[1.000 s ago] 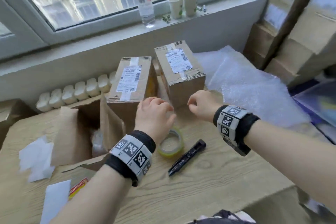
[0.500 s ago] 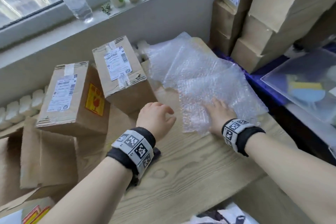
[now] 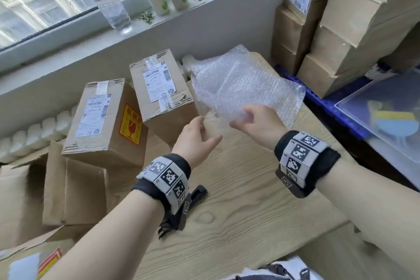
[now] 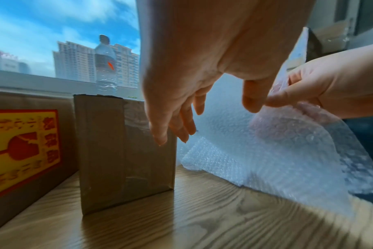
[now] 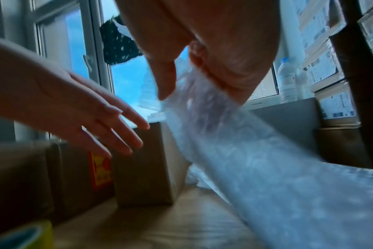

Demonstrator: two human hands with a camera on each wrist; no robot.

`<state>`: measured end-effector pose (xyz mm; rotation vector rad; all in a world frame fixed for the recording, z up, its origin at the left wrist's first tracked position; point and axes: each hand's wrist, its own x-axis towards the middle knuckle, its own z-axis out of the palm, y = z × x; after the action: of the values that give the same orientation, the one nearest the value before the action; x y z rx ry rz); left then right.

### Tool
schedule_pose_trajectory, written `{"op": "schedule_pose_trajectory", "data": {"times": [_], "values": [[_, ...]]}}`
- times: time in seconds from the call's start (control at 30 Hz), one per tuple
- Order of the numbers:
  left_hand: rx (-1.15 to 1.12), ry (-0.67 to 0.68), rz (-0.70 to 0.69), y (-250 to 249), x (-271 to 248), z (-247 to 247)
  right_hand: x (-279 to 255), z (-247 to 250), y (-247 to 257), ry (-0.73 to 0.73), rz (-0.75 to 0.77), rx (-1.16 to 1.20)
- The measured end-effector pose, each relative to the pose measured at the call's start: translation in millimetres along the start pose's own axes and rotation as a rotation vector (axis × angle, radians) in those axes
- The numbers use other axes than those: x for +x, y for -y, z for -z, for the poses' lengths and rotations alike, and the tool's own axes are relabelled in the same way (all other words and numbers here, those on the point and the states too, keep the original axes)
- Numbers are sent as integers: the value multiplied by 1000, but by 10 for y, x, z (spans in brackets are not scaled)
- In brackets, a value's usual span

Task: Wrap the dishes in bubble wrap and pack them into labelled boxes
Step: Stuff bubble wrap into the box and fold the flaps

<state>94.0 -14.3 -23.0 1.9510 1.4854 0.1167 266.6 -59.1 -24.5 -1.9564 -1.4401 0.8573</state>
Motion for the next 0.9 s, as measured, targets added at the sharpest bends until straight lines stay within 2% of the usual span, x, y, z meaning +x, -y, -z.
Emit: {"op": "schedule_pose_trajectory", "data": {"times": [0.1,0.17,0.23,0.33,0.43,0.5,0.6,0.73,0.83,0.9], "values": [[-240,44,53,29,-28,106,-75,-94,220,279,39,172],[-356,22,115,108,-76,158,-93,-184,271,369,46,235],[-431,-34,205,222,-147,208,-90,-257,295,357,15,272],[-466,-180,249,350,-272,299,-57,-276,401,263,-32,410],[-455,-392,197,420,-358,447,-26,-200,591,205,39,499],[-455,-454,126,417,-419,555,-12,-163,715,213,98,527],[-521,-382,111,462,-476,697,-7,-147,900,279,104,725],[-737,-161,199,646,-527,852,0,-162,1095,448,113,899],[-898,-6,172,745,-653,933,7,-182,1199,521,68,1036],[-1008,-18,186,770,-737,940,42,-203,1239,497,47,1030]]}}
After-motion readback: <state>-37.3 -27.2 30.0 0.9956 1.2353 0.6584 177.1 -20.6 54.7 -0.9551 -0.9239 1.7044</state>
